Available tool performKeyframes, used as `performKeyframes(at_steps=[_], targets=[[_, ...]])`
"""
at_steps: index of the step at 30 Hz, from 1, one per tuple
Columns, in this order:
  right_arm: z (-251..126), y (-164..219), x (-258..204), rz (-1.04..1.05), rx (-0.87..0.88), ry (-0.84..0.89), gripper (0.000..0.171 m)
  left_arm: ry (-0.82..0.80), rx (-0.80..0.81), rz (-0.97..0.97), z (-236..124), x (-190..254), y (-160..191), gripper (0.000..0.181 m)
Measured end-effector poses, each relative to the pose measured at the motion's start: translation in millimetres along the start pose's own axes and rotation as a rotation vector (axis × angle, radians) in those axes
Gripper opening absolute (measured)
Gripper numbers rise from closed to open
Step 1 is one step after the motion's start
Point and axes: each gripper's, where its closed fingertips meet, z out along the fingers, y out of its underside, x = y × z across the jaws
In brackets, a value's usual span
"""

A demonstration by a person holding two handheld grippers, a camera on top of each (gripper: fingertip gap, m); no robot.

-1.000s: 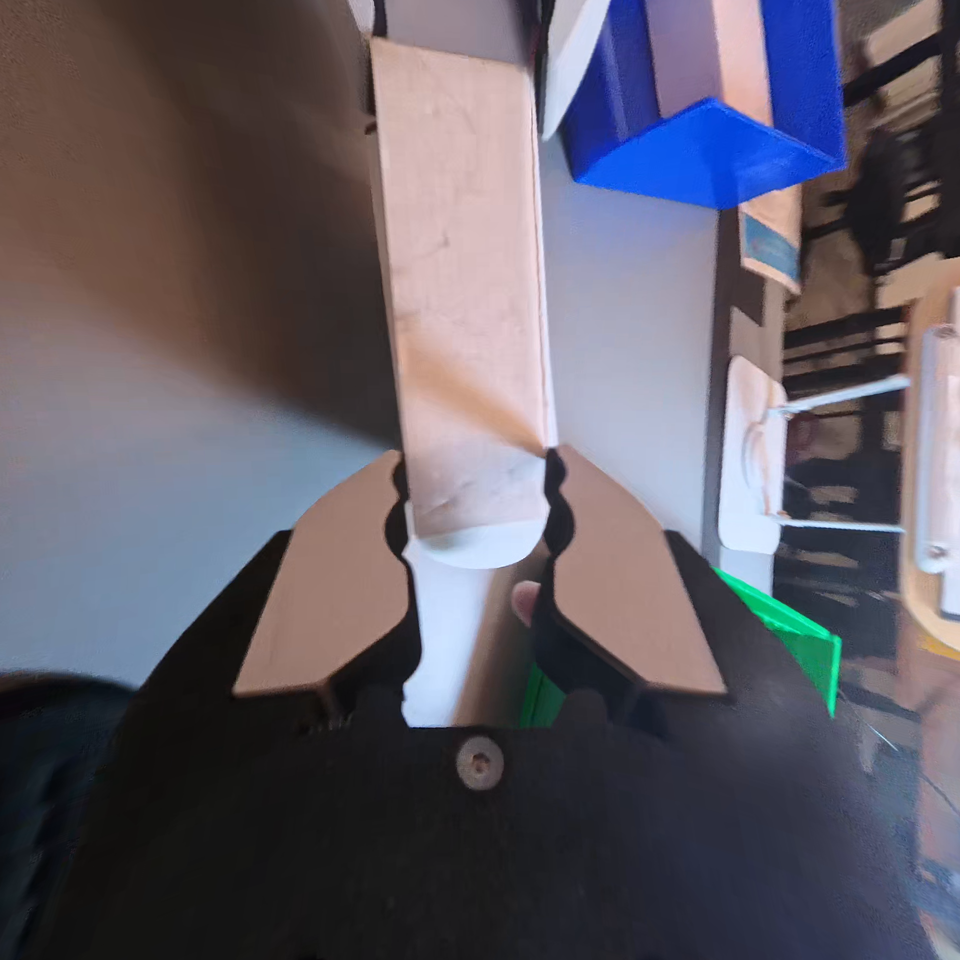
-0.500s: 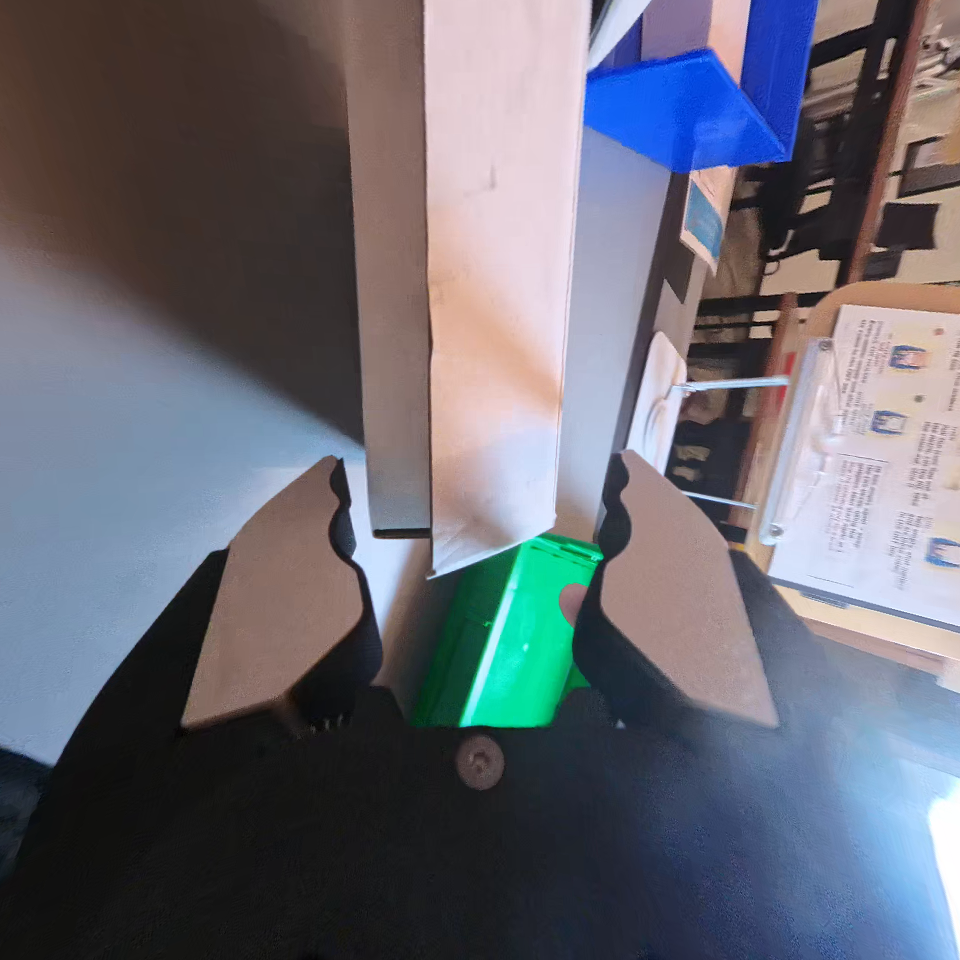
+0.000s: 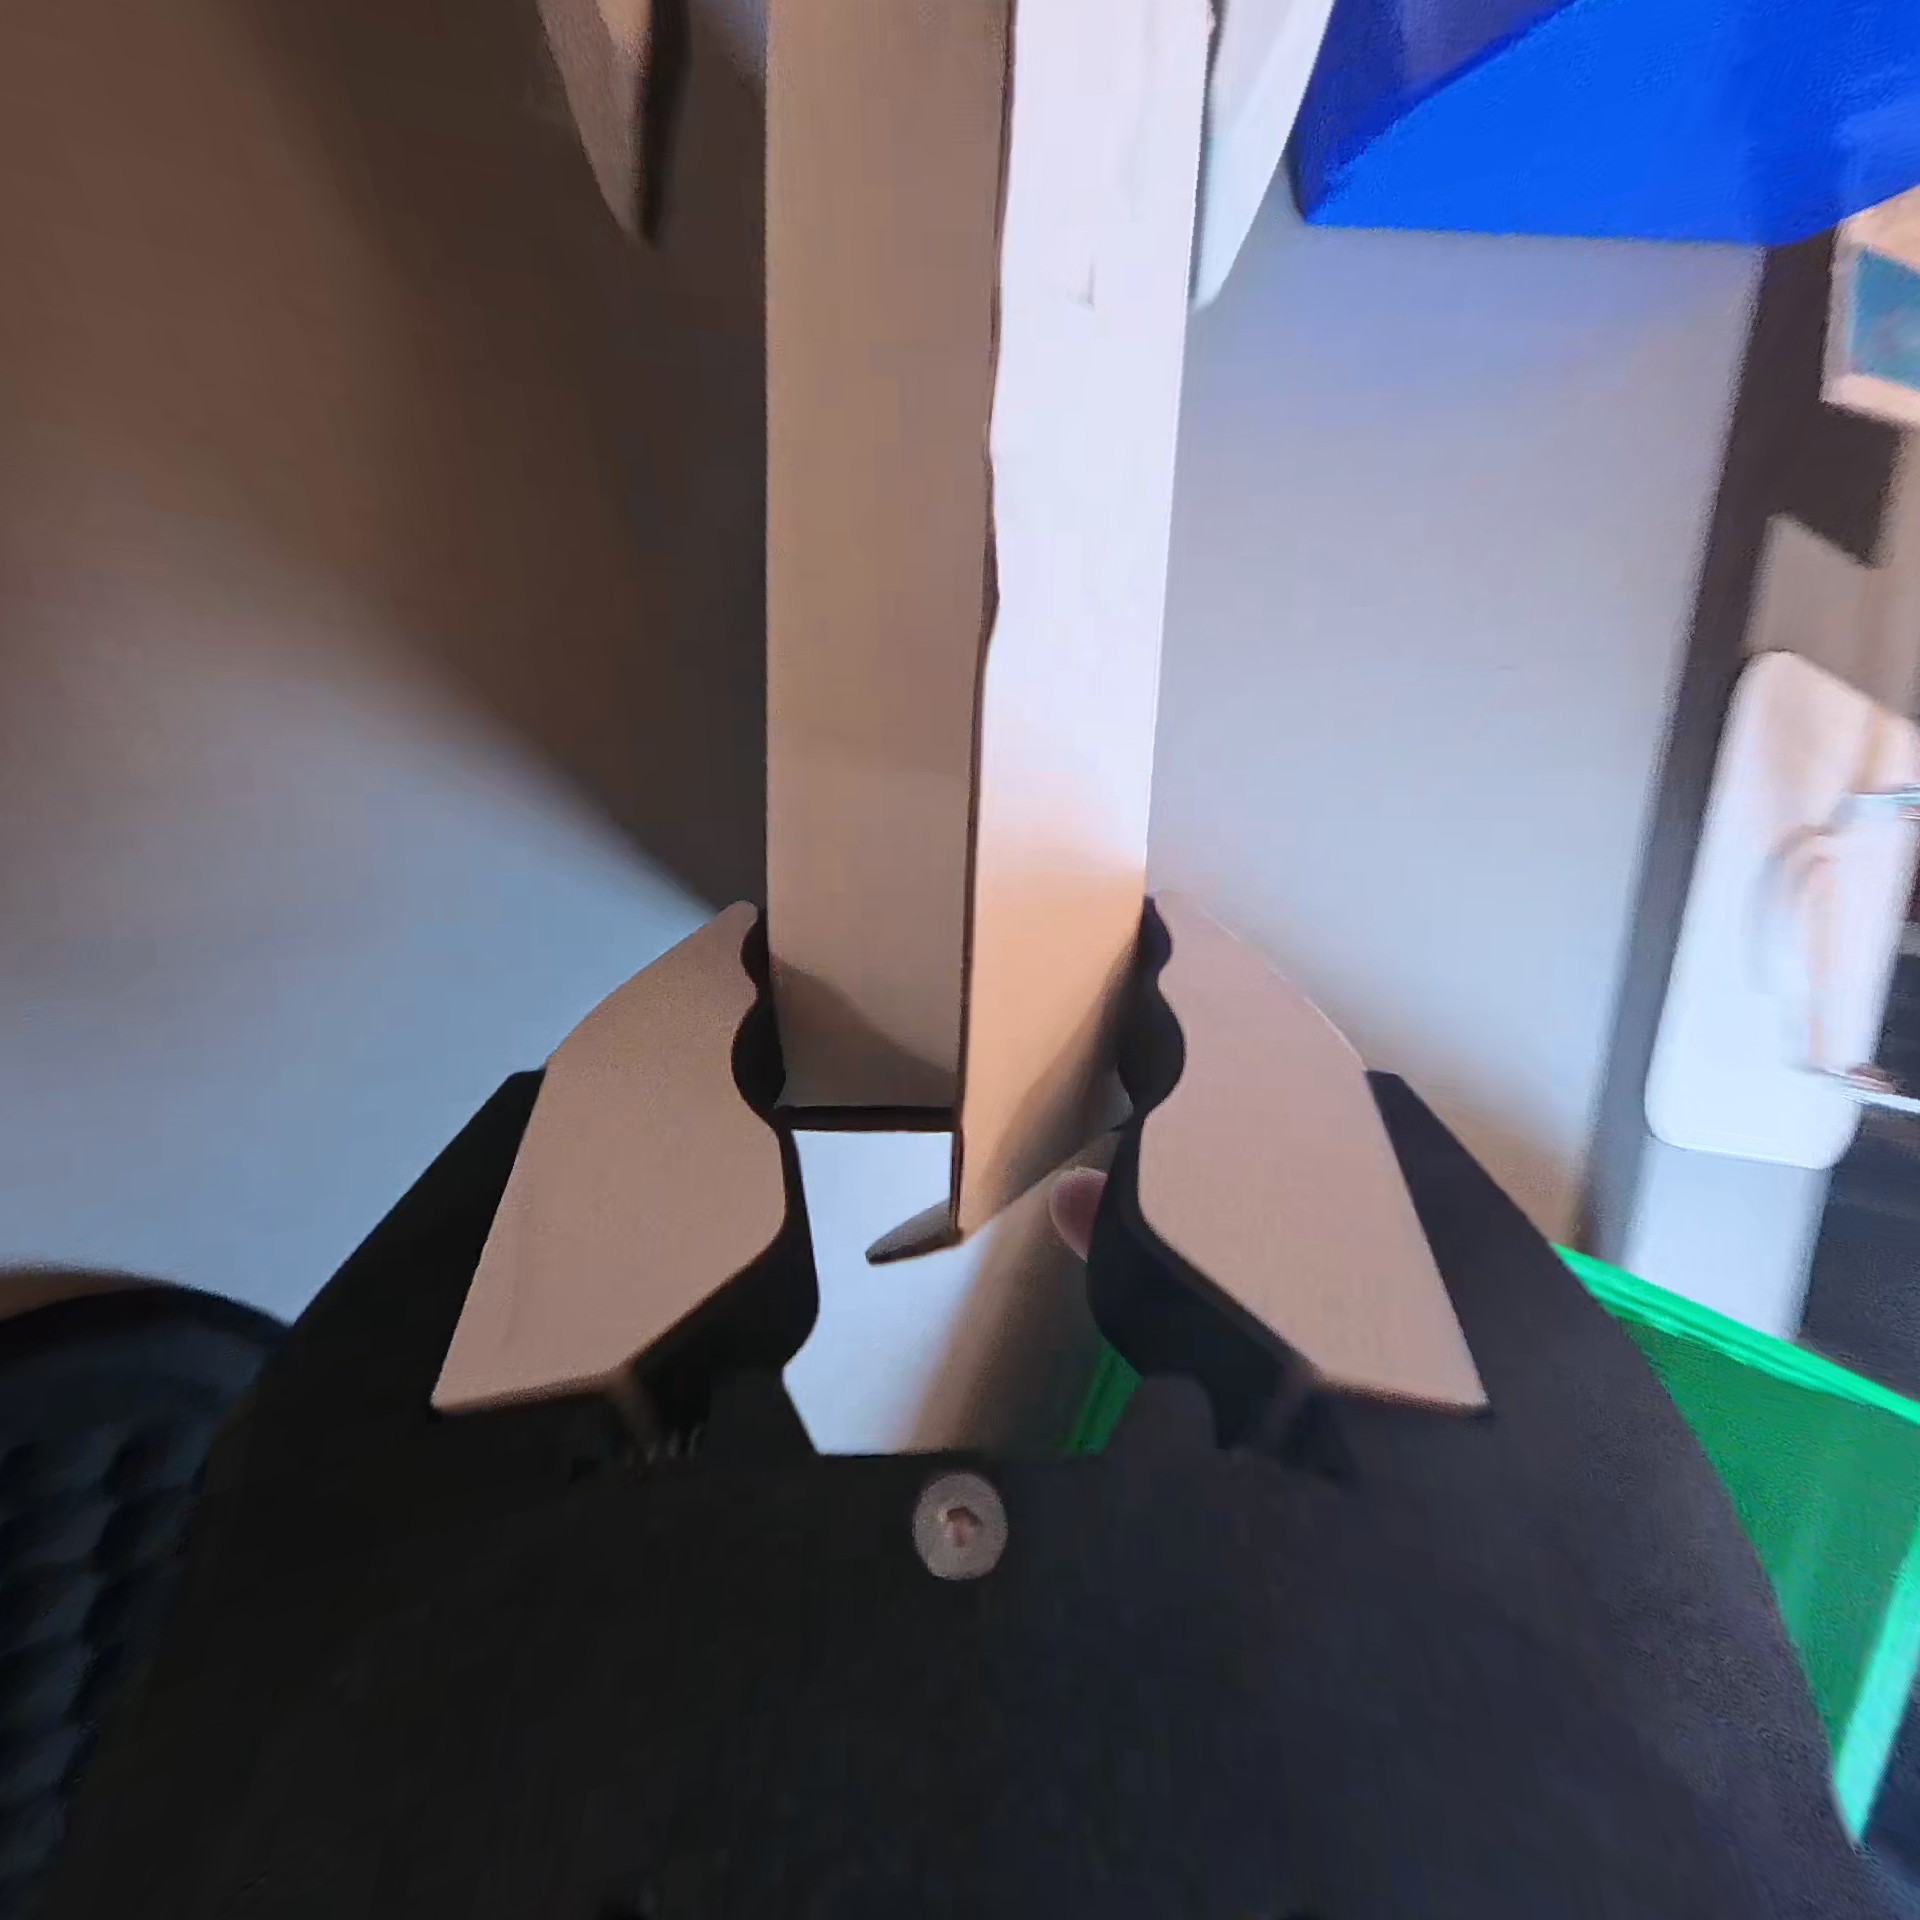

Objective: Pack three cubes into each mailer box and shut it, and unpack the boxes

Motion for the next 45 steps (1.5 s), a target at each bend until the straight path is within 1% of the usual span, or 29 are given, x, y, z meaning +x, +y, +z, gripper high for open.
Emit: performKeyframes(at_steps=[1,2,4,6,10,13,14,15,17,19,21,25,28,32,35,38,40,43,45], targets=[[0,-2,-2,0.032,0.013,-0.065,0.063,-0.006,0.000,-0.026,4,-3,1,0.072],[1,1,-4,0.059,0.001,-0.120,0.064,0.015,0.012,-0.058,5,-4,1,0.069],[2,0,0,0.118,0.037,-0.172,0.064,0.071,0.025,-0.157,5,-8,4,0.068],[1,-5,7,0.181,0.127,-0.171,0.065,0.109,0.061,-0.223,1,-12,6,0.067],[-25,-15,6,0.292,0.381,-0.233,0.067,0.127,0.076,-0.203,-6,-10,9,0.067],[-44,-10,2,0.347,0.552,-0.320,0.057,0.164,0.072,-0.172,-8,-7,10,0.067],[-47,-6,3,0.363,0.591,-0.330,0.054,0.184,0.070,-0.168,-9,-6,10,0.067],[-46,-1,9,0.375,0.610,-0.302,0.052,0.208,0.071,-0.166,-10,-6,10,0.067],[-40,6,16,0.357,0.617,-0.245,0.053,0.256,0.075,-0.188,-11,-6,11,0.067],[-41,-3,13,0.330,0.665,-0.255,0.053,0.303,0.076,-0.212,-14,-7,12,0.066],[-39,-11,5,0.262,0.648,-0.264,0.050,0.340,0.069,-0.210,-16,-5,12,0.066],[-39,-24,-11,0.213,0.647,-0.390,0.035,0.372,0.058,-0.205,-17,-2,13,0.066],[-42,-28,-12,0.250,0.689,-0.469,0.033,0.364,0.048,-0.186,-18,0,14,0.066],[-44,-28,-15,0.338,0.739,-0.631,0.028,0.355,0.019,-0.150,-18,3,15,0.066],[-46,-29,-13,0.401,0.785,-0.717,0.027,0.331,0.000,-0.126,-18,5,16,0.066],[-48,-32,-12,0.440,0.842,-0.764,0.026,0.324,-0.005,-0.128,-19,5,17,0.066],[-48,-33,-13,0.424,0.843,-0.748,0.027,0.335,0.005,-0.132,-19,5,17,0.066],[-45,-32,-16,0.323,0.773,-0.620,0.038,0.359,0.003,-0.132,-18,6,16,0.066],[-45,-33,-19,0.258,0.723,-0.555,0.039,0.375,0.006,-0.134,-18,6,16,0.066]])
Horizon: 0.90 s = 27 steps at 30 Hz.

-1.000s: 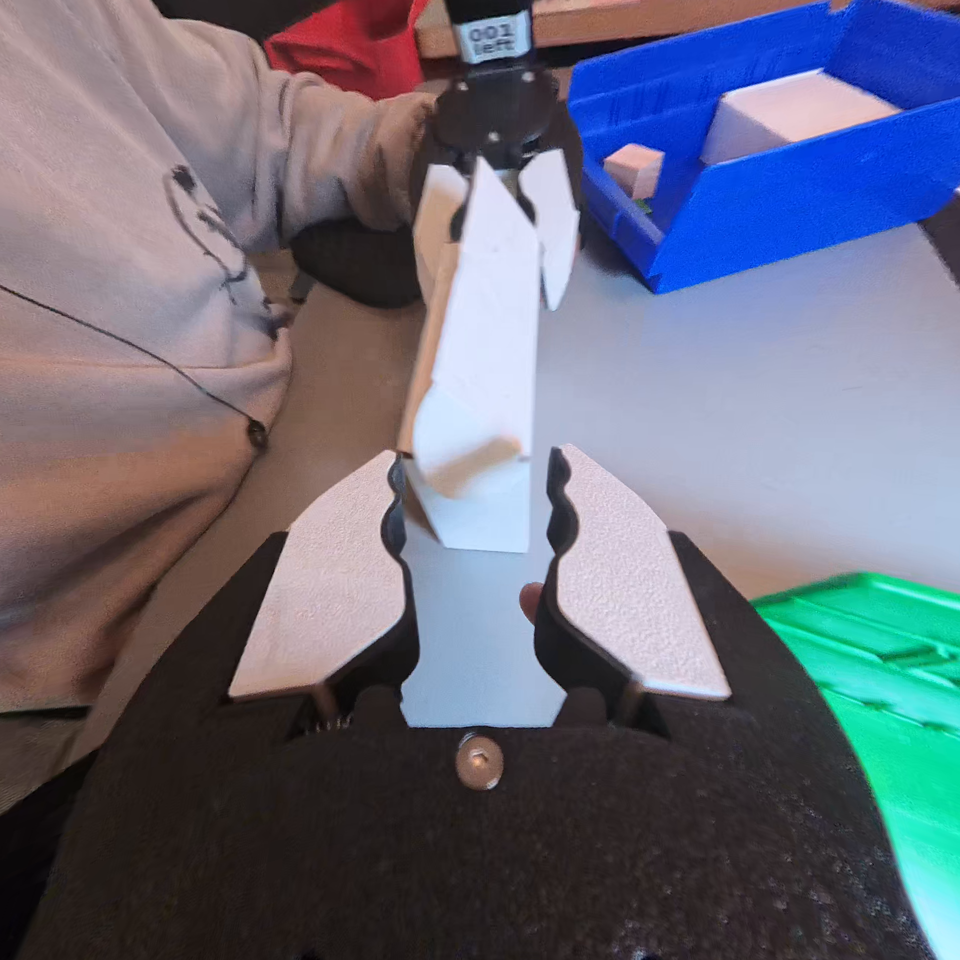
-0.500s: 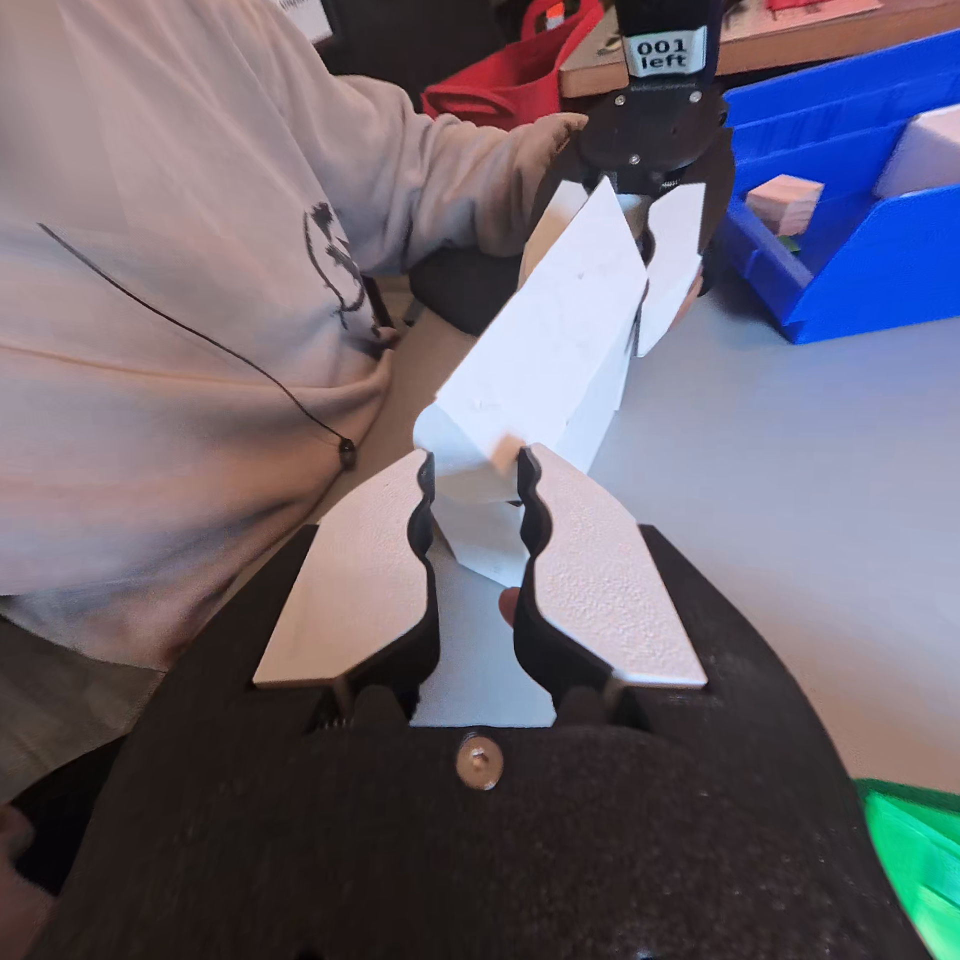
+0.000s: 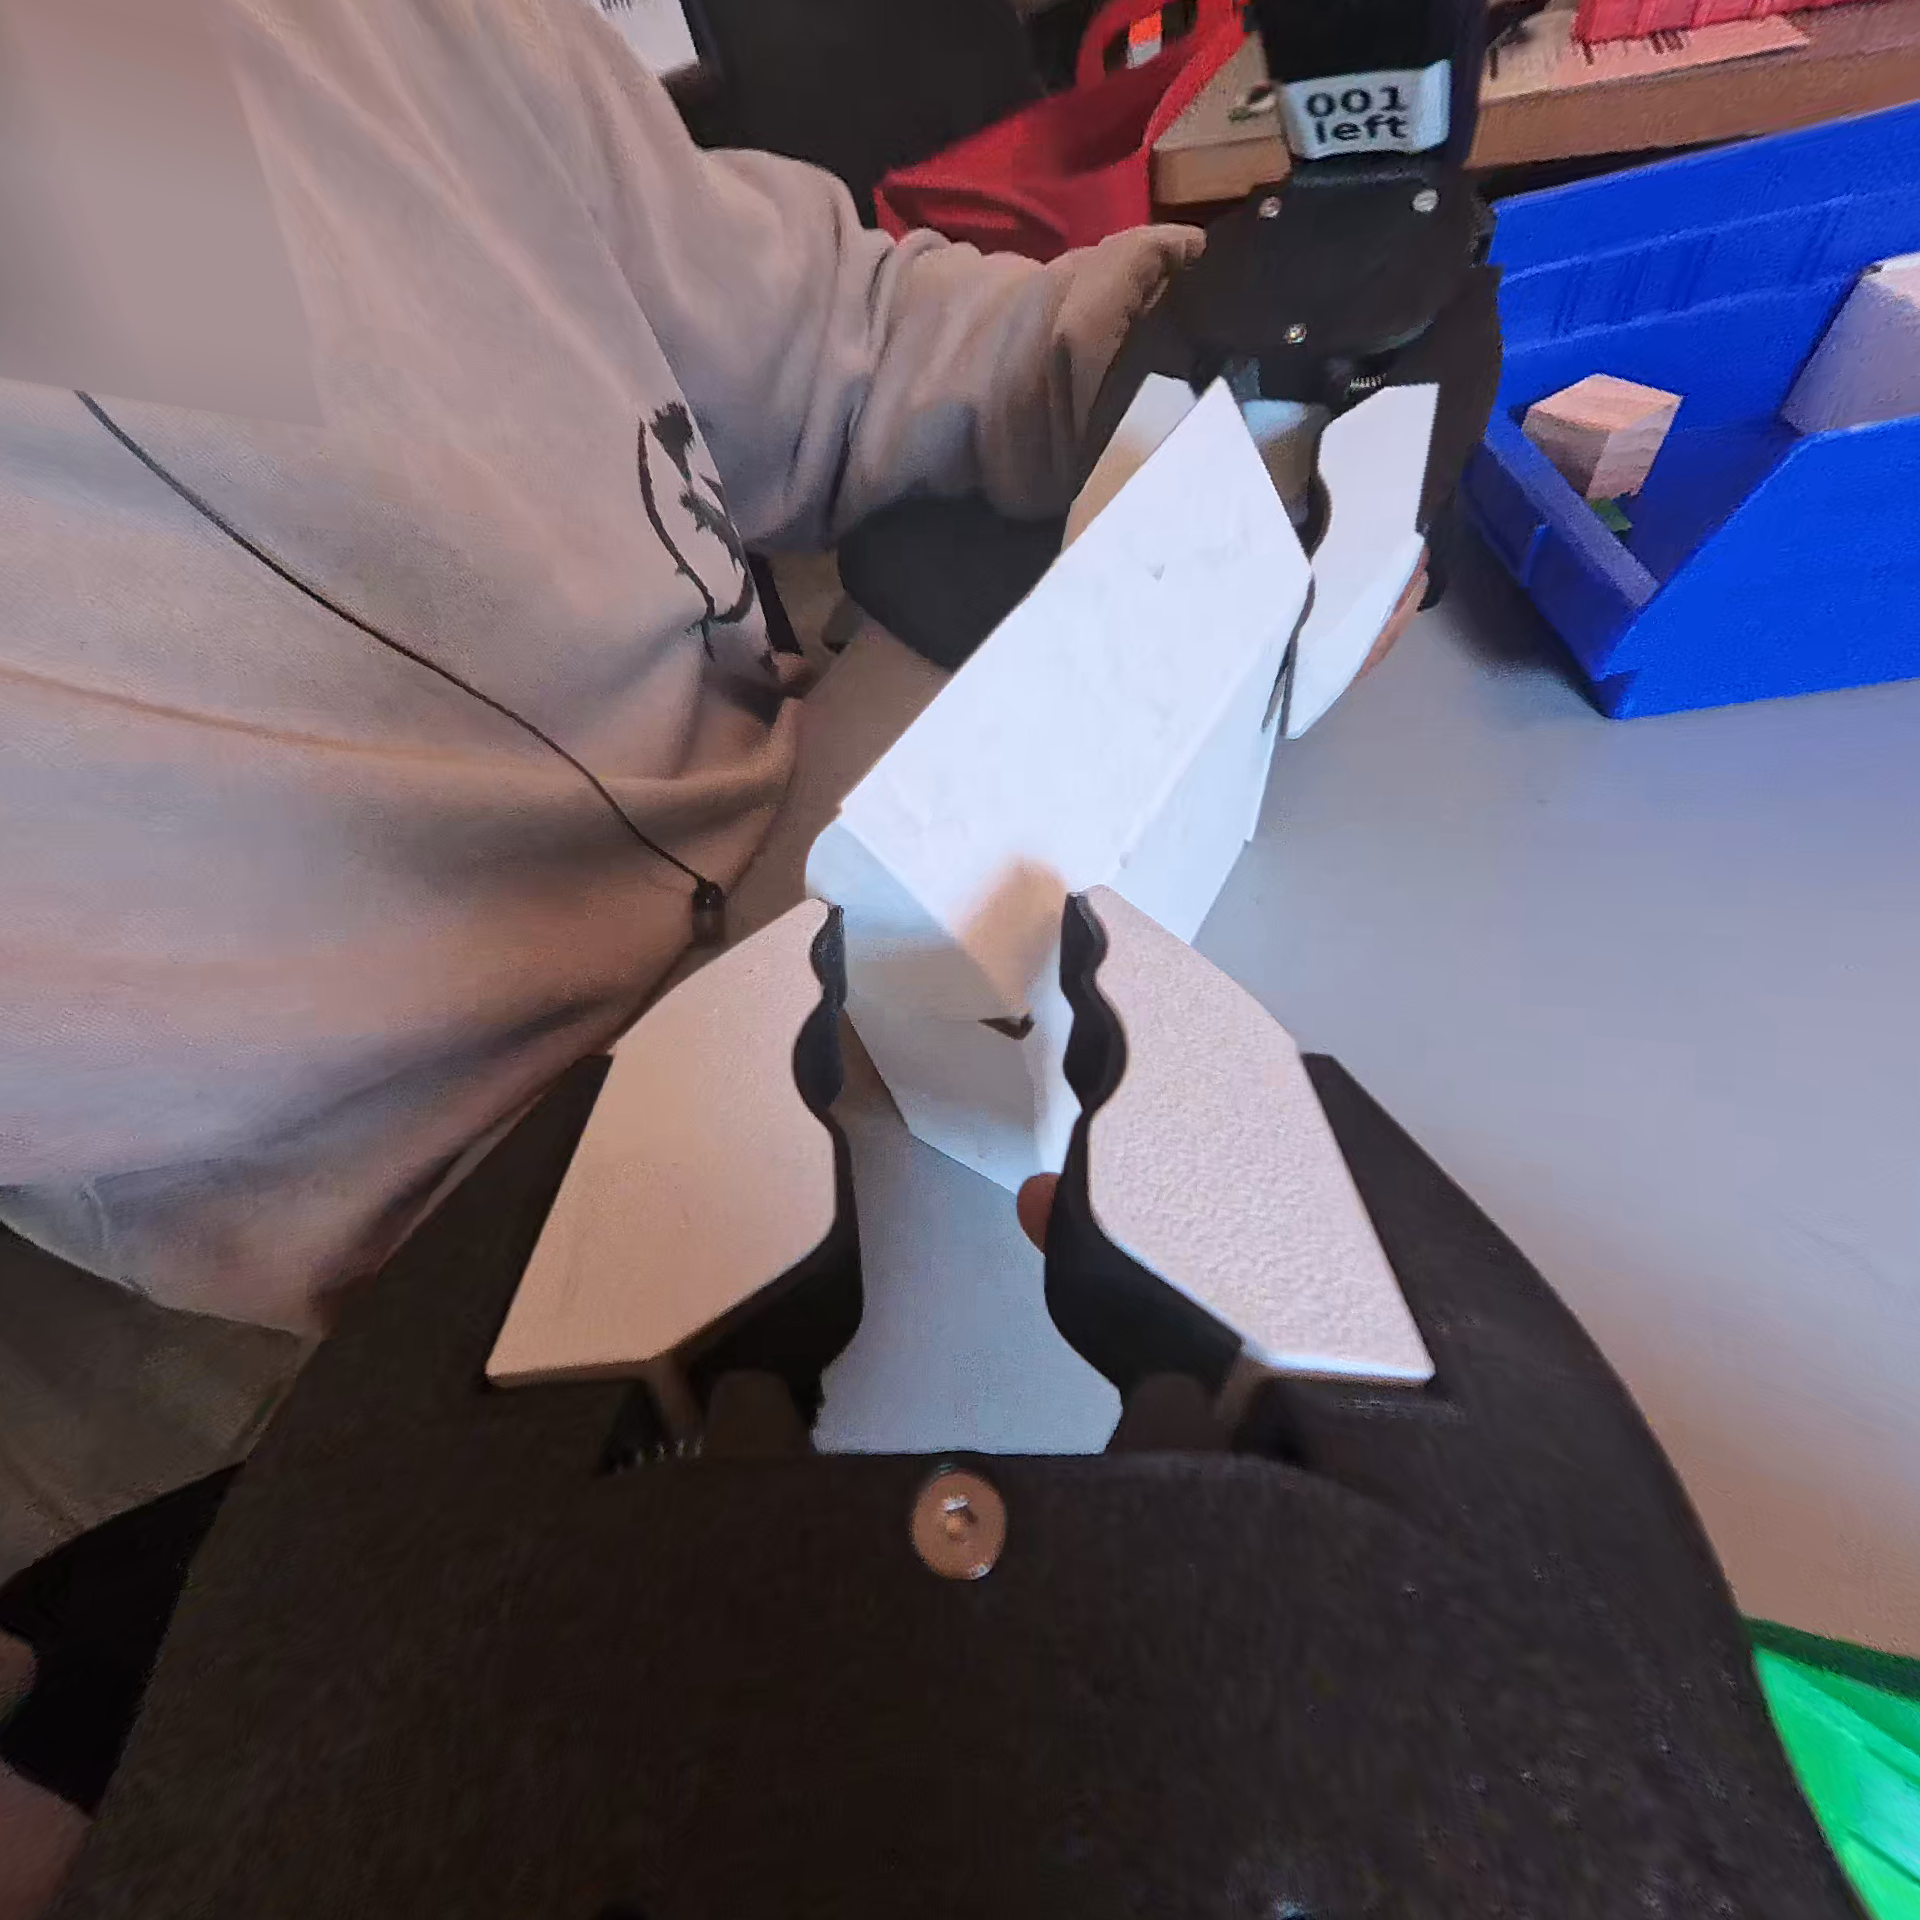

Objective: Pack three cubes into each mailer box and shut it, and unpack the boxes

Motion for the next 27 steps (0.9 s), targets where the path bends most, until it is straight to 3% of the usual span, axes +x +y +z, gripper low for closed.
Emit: performKeyframes(at_steps=[4,19,27], targets=[[2,-3,-4,-0.029,-0.021,-0.001,0.029,0.003,0.002,-0.003,-1,0,0,0.066],[-4,-10,2,0.204,0.251,-0.155,0.023,-0.025,-0.019,0.007,0,1,2,0.066],[4,-2,-7,0.001,0.045,-0.012,0.029,-0.026,-0.007,-0.011,0,0,1,0.065]])
